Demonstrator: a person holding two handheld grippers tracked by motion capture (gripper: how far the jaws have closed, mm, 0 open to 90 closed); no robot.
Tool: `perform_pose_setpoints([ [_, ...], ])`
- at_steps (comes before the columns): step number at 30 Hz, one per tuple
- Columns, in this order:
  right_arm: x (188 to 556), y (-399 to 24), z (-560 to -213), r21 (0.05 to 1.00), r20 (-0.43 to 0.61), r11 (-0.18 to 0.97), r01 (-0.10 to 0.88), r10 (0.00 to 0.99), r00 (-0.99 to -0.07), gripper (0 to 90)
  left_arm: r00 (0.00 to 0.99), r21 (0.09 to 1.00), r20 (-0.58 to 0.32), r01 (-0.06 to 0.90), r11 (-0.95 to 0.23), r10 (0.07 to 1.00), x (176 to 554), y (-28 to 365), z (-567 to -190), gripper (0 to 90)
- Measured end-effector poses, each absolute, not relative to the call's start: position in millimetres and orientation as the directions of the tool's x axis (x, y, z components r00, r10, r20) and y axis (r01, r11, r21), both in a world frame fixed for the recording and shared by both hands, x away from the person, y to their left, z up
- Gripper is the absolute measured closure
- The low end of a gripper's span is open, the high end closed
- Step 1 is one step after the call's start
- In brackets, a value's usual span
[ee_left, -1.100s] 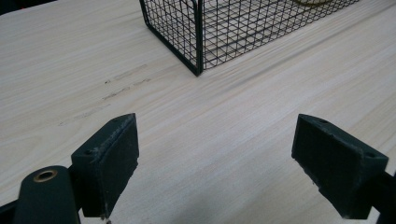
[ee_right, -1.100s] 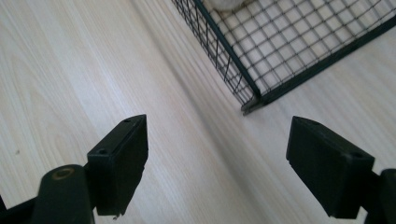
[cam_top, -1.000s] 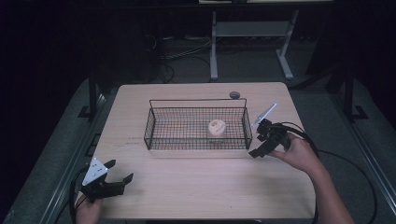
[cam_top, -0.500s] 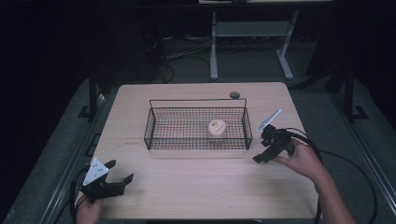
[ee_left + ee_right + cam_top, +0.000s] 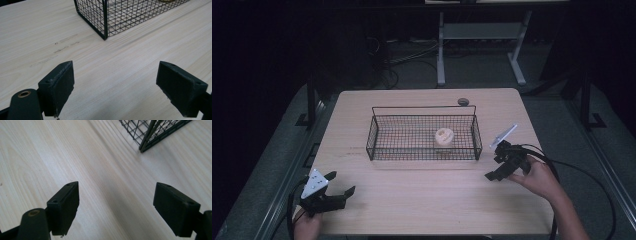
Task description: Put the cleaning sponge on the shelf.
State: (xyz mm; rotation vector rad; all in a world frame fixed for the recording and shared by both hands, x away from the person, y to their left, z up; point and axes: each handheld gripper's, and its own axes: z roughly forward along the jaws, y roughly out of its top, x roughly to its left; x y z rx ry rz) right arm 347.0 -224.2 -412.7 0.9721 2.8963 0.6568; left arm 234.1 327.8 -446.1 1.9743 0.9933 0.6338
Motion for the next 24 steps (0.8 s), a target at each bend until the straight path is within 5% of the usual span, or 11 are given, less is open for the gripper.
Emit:
perform_pose_setpoints([
  [24, 317.5, -243.0, -428.9, 0.425, 0.122, 0.693, 0.582, 0.594, -0.795, 20.1, 0.567, 0.842, 0.071, 0.407, -0.354, 0.820, 233.7, 327.6, -445.8, 14.1],
])
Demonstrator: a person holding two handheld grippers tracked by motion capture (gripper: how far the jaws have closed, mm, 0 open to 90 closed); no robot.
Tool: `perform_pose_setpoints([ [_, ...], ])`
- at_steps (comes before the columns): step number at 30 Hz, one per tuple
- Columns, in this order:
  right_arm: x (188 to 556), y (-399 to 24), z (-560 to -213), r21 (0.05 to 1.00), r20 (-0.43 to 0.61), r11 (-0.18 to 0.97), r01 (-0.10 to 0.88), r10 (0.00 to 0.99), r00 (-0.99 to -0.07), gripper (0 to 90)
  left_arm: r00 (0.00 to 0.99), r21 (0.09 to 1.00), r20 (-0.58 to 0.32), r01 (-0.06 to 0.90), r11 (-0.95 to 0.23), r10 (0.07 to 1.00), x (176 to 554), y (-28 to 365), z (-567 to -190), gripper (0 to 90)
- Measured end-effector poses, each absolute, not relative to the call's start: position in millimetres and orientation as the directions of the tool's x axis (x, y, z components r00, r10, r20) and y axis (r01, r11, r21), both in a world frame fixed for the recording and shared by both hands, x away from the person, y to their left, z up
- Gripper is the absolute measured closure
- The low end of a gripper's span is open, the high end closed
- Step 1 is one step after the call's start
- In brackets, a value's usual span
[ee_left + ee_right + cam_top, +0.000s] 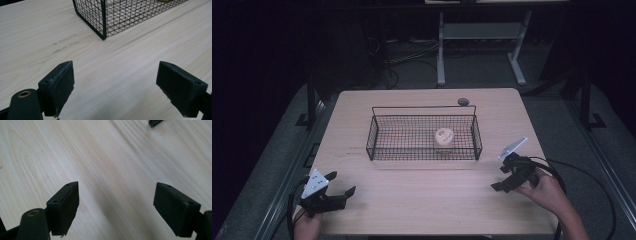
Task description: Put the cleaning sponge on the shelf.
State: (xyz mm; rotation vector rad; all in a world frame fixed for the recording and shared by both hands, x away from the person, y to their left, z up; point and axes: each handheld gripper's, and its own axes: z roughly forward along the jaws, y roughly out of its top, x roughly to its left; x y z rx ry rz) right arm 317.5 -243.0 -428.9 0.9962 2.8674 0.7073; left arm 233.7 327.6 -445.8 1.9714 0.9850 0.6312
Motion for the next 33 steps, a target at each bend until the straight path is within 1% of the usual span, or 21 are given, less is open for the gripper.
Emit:
perform_pose_setpoints([
  [33, 284.6, -246.3, -447.6, 0.453, 0.132, 0.692, 0.563, 0.572, -0.810, 20.4, 0.570, 0.844, 0.075, 0.400, -0.356, 0.818, 234.0, 327.0, -444.2, 14.1],
])
